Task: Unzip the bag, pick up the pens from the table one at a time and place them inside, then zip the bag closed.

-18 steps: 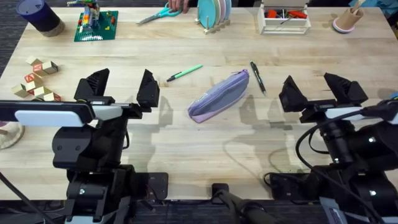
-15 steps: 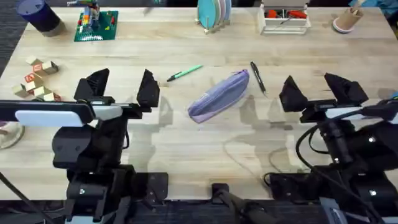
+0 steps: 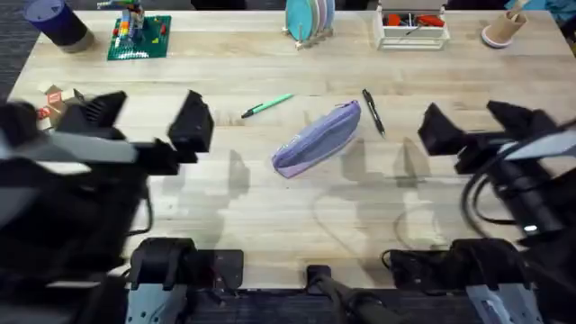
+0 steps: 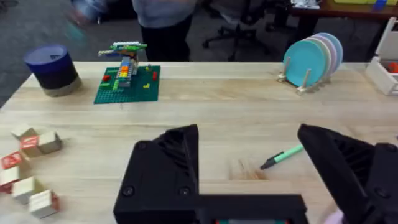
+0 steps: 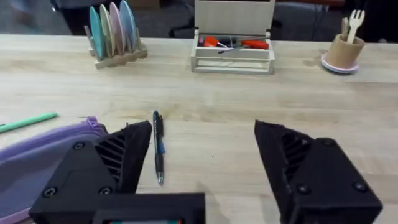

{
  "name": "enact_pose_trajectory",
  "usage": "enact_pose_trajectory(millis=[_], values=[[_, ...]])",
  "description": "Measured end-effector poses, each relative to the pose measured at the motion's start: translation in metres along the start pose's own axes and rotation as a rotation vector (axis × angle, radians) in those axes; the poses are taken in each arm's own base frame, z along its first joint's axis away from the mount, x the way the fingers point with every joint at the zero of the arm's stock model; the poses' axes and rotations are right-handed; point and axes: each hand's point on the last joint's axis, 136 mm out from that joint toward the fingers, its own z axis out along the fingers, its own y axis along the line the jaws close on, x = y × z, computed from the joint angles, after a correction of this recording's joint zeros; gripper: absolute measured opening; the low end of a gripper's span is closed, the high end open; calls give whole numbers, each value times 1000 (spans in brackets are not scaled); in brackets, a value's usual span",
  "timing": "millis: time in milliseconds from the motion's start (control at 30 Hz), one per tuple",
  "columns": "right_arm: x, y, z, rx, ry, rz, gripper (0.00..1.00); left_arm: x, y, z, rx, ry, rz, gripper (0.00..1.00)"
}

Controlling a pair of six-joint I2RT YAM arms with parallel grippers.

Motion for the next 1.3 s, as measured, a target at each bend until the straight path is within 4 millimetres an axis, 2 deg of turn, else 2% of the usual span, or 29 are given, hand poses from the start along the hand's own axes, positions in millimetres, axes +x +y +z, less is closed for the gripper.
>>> enact_pose_trajectory(millis=[33, 67, 100, 200, 233, 333, 533, 600, 767, 800, 833, 1300], values=[[-7, 0, -2, 1, 25, 1, 996, -10, 0, -4, 0, 15, 0, 994], [-28, 0, -7, -3, 110, 2, 996, -32, -1, -12, 5, 81, 1, 995], [-53, 12, -1, -79, 401, -11, 996, -53, -17, 4, 88, 318, -9, 994], [-63, 15, 6, -103, 546, -19, 996, -57, -24, 18, 122, 427, -21, 993], [-67, 15, 11, -107, 589, -17, 996, -51, -25, 22, 127, 480, -25, 993], [-64, 15, 16, -112, 626, -27, 996, -43, -26, 24, 130, 523, -28, 993], [-64, 15, 16, -134, 621, -97, 996, -42, -34, 22, 188, 525, -17, 993], [-64, 15, 16, -147, 618, -137, 995, -38, -45, 16, 265, 543, 20, 994], [-65, 15, 22, -167, 604, -204, 996, -19, -79, -13, 544, 603, 154, 994], [-66, 14, 26, -171, 597, -220, 995, -15, -89, -24, 652, 601, 220, 994], [-72, 14, 30, -172, 569, -240, 996, -16, -96, -28, 715, 570, 266, 995], [-77, 14, 33, -174, 544, -259, 996, -12, -105, -41, 829, 545, 350, 993]])
